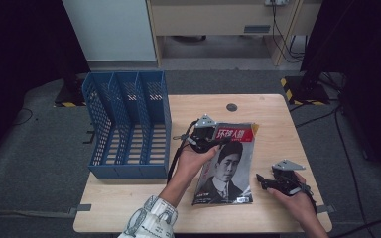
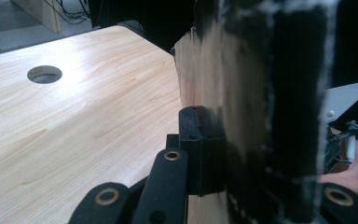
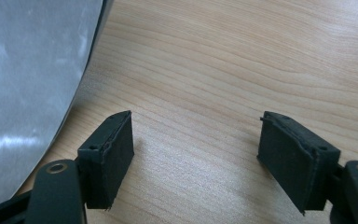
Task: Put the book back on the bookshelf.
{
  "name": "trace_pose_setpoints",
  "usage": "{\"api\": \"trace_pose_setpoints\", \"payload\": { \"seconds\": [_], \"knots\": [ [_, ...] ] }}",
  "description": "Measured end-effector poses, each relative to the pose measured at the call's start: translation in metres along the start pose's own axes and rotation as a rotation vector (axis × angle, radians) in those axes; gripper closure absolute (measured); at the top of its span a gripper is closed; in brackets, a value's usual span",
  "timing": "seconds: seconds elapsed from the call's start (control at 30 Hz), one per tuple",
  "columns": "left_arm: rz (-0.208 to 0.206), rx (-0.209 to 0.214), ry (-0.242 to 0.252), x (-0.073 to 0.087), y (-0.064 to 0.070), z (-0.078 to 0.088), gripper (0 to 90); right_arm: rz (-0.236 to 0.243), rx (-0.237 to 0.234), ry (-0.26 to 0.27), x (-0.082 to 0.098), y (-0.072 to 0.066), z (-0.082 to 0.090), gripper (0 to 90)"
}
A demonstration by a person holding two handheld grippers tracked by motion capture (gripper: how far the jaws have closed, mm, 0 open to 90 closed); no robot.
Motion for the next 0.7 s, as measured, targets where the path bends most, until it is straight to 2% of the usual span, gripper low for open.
{"api": "trace_pose_setpoints", "payload": {
  "seconds": [0.4, 0.7],
  "knots": [
    [-0.008, -0.005, 0.023, -0.014, 0.003, 0.014, 86.5, 0.001, -0.005, -0.003, 0.0, -0.001, 0.0, 26.7],
    [-0.019, -0.026, 0.07, -0.029, 0.005, 0.025, 86.5, 0.001, -0.006, 0.001, 0.0, -0.001, 0.0, 26.9]
  ]
}}
Point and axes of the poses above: each handheld gripper's, and its own axes: z roughly backward along the jaws, x roughly out of its underside, y roughly to its right, the point moved 6 cm from there along -z, roughly forward along the jaws, and after that the axes turned 10 degrees about x, right-handed, at the moved point
